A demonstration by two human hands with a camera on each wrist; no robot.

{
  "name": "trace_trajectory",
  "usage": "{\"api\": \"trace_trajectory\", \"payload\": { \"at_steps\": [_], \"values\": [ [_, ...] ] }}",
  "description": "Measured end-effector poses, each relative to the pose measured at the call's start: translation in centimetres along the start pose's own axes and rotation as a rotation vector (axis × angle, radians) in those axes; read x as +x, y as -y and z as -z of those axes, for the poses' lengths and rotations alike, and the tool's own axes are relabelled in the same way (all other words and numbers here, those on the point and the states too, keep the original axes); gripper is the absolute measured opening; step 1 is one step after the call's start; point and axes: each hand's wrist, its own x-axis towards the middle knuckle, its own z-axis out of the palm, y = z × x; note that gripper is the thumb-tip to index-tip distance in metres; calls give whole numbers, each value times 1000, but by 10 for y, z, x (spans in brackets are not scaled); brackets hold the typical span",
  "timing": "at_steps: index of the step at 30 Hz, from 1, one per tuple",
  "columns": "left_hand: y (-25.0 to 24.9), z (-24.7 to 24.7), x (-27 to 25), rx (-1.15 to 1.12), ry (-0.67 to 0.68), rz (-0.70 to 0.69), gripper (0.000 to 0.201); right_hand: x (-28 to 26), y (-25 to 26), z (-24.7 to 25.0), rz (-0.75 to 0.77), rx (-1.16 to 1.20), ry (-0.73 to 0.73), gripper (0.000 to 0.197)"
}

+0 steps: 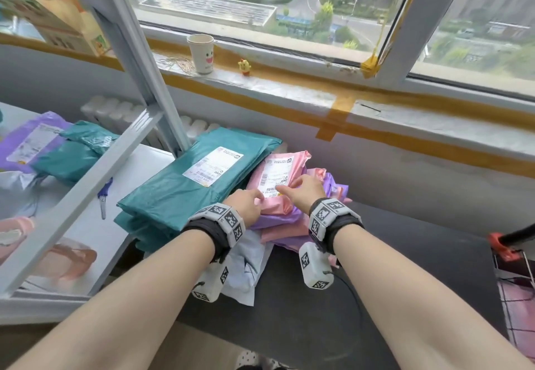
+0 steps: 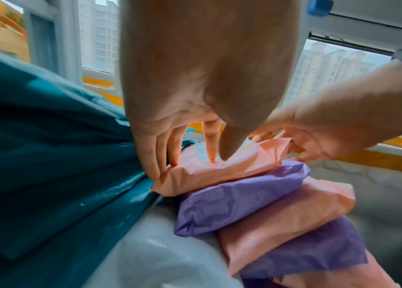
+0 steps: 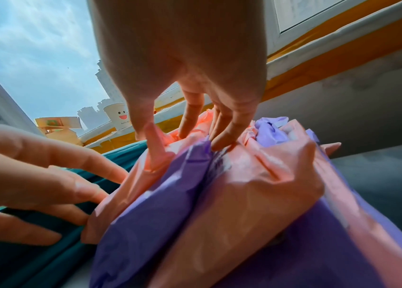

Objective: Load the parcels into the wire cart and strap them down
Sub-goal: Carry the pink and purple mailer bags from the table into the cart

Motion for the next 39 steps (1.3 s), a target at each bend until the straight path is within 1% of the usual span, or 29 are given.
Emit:
{"api": "trace_trajectory", "payload": {
  "at_steps": [3, 5, 9, 12, 16, 19, 22, 23, 25, 28, 29, 30, 32, 35, 39],
  "values": [
    [1, 1, 0, -15, 2, -16, 31, -3, 1, -4, 6, -52, 4, 16],
    [2, 1, -1, -30, 12, -21, 31, -6, 0, -4, -7, -27, -10, 9],
    [3, 5, 0, -72, 15, -48, 42, -14, -5, 1, -20, 104, -91, 2],
    [-1, 8, -1, -143, 19, -53, 52, -21, -12, 6, -27, 167, -117, 10],
    [-7, 2, -1, -280, 6, 11, 49, -33, -25, 14, -34, 232, -181, 1],
    [-9, -5, -1, -359, 28, 78, 34, -43, -34, 18, -37, 293, -185, 10],
    [-9, -14, -1, -530, 57, 126, 9, -55, -38, 21, -40, 352, -186, 13],
    [-8, -17, -1, -595, 63, 139, 5, -58, -39, 21, -34, 375, -187, 13],
    [-5, -19, -4, -723, 99, 149, 6, -66, -40, 22, -33, 425, -187, 18],
    [-8, -12, -20, -894, 144, 150, 10, -78, -42, 27, -61, 530, -156, 43],
    [-10, -10, -26, -948, 170, 157, 14, -83, -44, 29, -67, 554, -146, 51],
    [-12, -8, -31, -988, 193, 156, 24, -88, -45, 30, -69, 574, -139, 58],
    [-17, -6, -42, -997, 196, 118, 38, -100, -48, 33, -61, 599, -133, 68],
    [-29, -3, -60, -960, 189, 46, 48, -120, -55, 39, -32, 607, -148, 74],
    [-58, -3, -93, -914, 162, -65, 47, -157, -72, 61, -17, 629, -188, 72]
  ]
}}
